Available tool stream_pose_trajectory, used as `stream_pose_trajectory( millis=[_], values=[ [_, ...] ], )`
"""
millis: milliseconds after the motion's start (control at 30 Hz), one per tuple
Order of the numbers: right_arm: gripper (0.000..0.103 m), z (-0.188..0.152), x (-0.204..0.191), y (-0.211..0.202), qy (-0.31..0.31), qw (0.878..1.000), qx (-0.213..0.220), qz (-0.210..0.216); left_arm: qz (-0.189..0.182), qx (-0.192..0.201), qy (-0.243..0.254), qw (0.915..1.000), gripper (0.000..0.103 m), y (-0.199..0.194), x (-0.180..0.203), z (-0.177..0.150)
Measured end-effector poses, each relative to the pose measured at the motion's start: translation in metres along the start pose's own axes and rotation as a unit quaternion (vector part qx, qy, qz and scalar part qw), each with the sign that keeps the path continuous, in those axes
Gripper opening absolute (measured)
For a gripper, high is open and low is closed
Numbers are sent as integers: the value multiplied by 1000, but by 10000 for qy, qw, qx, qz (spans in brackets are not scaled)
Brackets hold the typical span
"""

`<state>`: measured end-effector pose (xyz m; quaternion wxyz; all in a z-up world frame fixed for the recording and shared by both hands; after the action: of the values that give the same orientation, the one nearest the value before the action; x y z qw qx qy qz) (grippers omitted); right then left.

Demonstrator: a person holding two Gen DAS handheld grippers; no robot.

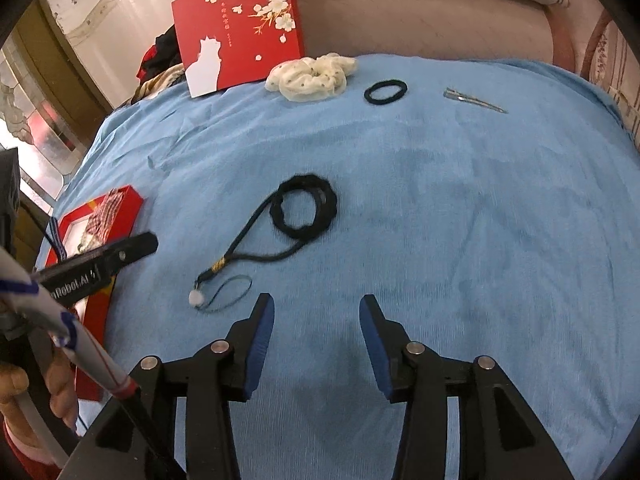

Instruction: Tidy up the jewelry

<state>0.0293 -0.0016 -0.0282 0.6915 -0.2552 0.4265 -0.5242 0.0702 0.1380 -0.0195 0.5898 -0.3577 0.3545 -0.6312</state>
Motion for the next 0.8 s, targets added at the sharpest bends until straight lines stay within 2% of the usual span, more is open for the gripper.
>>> stream_pose_trajectory(
  millis=[267,433,467,500,533,600,800],
  values=[
    [52,33,5,20,-157,9997,124,-138,-59,-221,214,9995,41,16,16,-7],
    [52,46,9,40,-323,9992,40,-223,-83,-367,226,9990,41,25,22,-9],
    [49,47,10,46,-347,9992,-4,-215,-100,-391,196,9990,41,27,22,-8],
    [31,48,10,49,-363,9992,-41,-179,-123,-405,156,9990,41,29,22,-7],
    [19,48,9,55,-368,9992,-117,-42,-157,-402,111,9990,41,30,23,-6],
    [4,50,10,52,-338,9994,-69,-26,-237,-369,57,9990,41,32,24,-2],
    [3,49,38,16,-117,9995,210,-212,-486,-200,198,9984,49,38,41,7]
  ],
)
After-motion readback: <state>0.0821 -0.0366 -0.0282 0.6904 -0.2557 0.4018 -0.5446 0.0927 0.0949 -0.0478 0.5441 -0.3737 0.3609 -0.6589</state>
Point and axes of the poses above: each gripper's, at about its wrist camera, not at the fingertips, and y roughly the way its jaws point, x to its right, z to its top, the point moved 9 cm from there along y, roughly the way its jaws point, and after that the axes turned 8 degrees about z, right-handed, at the moved point
